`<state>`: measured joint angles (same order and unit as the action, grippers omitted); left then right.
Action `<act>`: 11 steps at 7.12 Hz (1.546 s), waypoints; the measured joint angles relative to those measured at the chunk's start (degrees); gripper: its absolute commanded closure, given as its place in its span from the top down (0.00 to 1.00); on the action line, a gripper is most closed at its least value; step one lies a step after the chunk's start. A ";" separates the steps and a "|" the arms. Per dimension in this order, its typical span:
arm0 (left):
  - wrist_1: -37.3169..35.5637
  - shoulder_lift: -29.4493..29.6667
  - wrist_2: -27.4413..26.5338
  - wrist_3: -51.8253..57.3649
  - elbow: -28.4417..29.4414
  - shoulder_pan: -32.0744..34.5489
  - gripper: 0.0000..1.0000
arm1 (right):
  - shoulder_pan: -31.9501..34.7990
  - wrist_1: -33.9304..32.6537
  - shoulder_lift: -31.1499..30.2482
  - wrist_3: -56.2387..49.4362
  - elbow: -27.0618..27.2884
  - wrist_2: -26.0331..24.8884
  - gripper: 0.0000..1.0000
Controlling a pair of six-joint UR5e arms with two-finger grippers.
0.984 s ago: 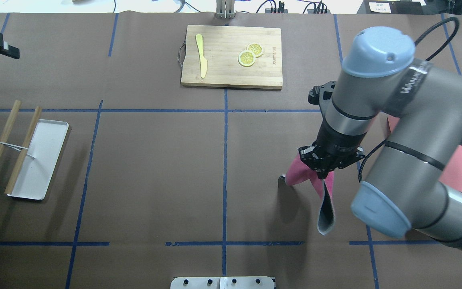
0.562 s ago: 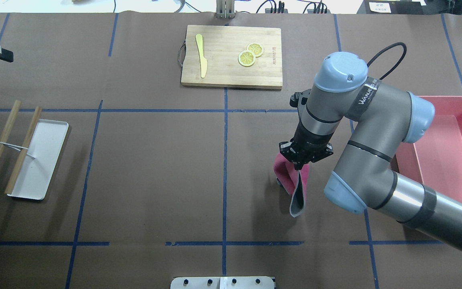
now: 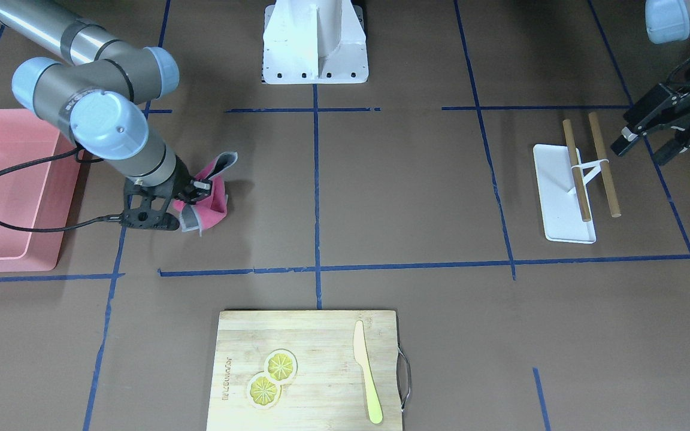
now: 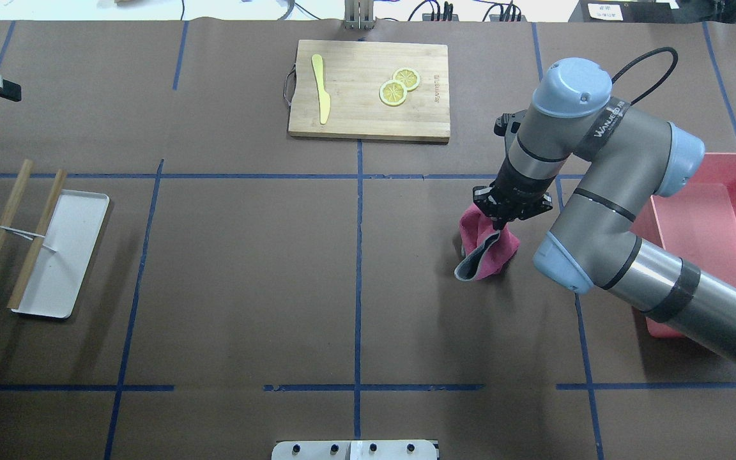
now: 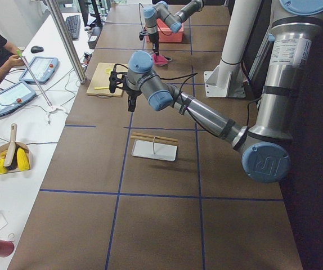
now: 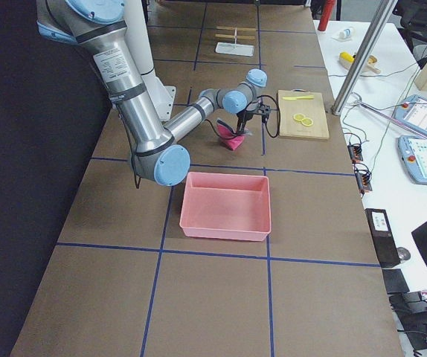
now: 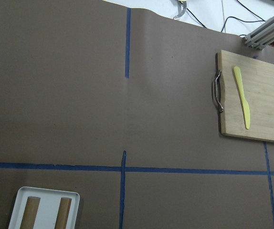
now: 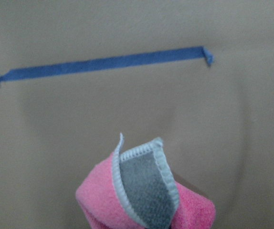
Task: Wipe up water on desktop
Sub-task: 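Drag the cloth across the table surface with the right gripper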
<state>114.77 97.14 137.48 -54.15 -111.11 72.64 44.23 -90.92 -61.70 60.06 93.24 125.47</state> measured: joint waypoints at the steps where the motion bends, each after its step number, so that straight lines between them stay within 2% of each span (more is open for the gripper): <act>1: -0.01 -0.09 0.02 0.03 0.20 0.08 1.00 | 1.89 0.06 0.00 -0.54 -1.36 -1.09 0.00; 3: -1.00 -2.22 -0.84 5.36 0.54 1.95 1.00 | 5.95 0.06 -0.01 -4.58 -4.53 -1.80 0.00; 6: -10.75 -5.61 -6.48 25.82 0.95 6.01 1.00 | 7.70 0.04 0.30 -7.33 -6.52 -1.75 0.00; 8: -12.40 -6.77 -7.52 31.79 2.09 7.62 1.00 | 3.12 0.04 0.46 -3.98 -4.13 -1.38 0.00; 11: -12.43 -6.88 -7.66 34.37 4.27 8.18 1.00 | -7.32 0.01 0.50 7.84 3.60 -1.24 0.00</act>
<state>102.33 90.26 129.82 -19.78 -106.84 80.82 36.91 -90.90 -61.20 67.90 96.84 124.22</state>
